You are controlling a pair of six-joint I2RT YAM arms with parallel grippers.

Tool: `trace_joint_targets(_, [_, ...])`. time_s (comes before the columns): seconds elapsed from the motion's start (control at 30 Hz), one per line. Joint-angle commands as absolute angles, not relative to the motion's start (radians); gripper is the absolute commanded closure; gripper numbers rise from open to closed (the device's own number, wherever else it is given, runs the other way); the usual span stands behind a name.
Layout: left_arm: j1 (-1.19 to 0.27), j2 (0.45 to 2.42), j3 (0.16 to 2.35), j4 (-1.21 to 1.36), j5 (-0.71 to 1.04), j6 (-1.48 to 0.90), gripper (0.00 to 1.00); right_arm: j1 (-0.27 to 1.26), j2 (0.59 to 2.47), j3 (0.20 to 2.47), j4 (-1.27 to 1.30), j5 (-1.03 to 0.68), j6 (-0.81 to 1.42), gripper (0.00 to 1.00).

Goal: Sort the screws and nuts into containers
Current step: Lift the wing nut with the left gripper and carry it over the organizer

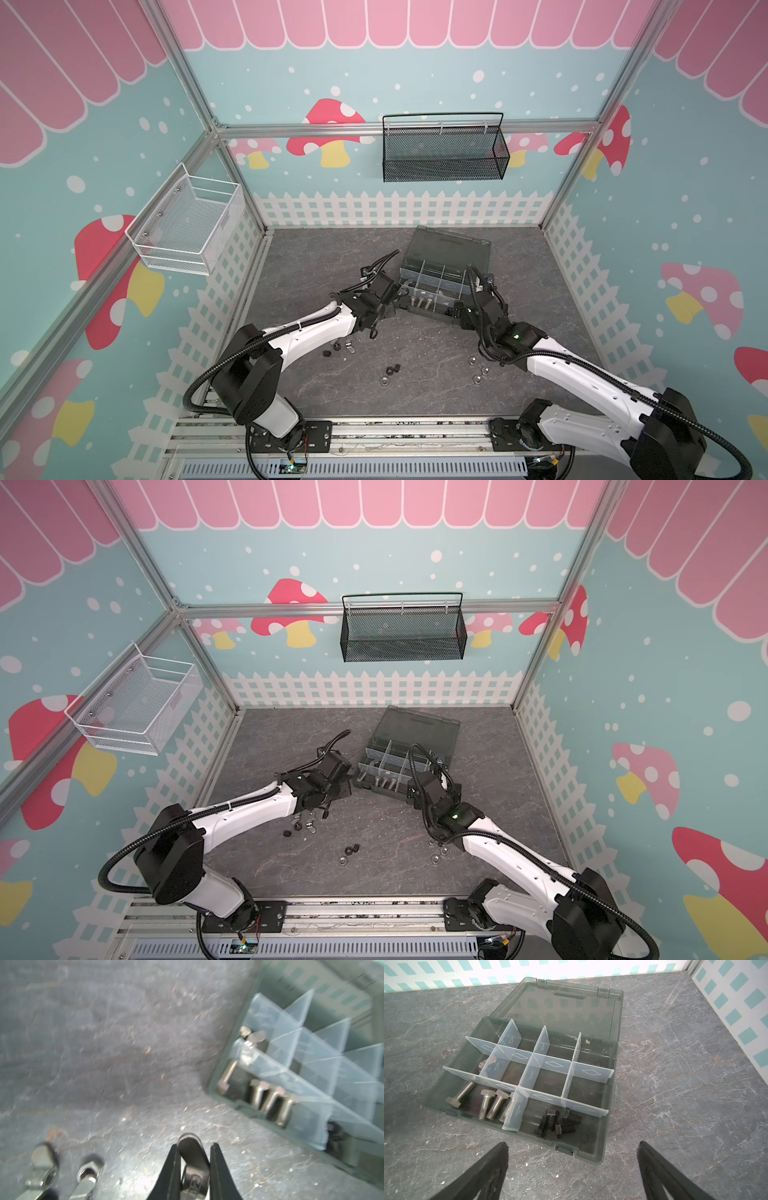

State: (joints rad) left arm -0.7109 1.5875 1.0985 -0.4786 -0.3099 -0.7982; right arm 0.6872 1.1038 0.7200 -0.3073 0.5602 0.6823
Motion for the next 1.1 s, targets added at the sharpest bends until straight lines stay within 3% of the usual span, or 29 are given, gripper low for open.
trace_joint_targets(0.0, [-0.703, 1.637, 1.188, -0.478, -0.309, -0.748, 0.93, 0.686, 1.128, 0.752, -0.327, 0.582, 0.699, 0.02])
trace_joint_targets(0.5, [-0.667, 1.968, 1.593, -0.479, -0.232, -0.644, 0.93, 0.686, 1.169, 0.778, -0.331, 0.567, 0.722, 0.02])
trace_joint_targets(1.07, [-0.645, 2.111, 1.744, -0.502, -0.161, -0.675, 0.93, 0.686, 1.189, 0.782, -0.336, 0.577, 0.718, 0.02])
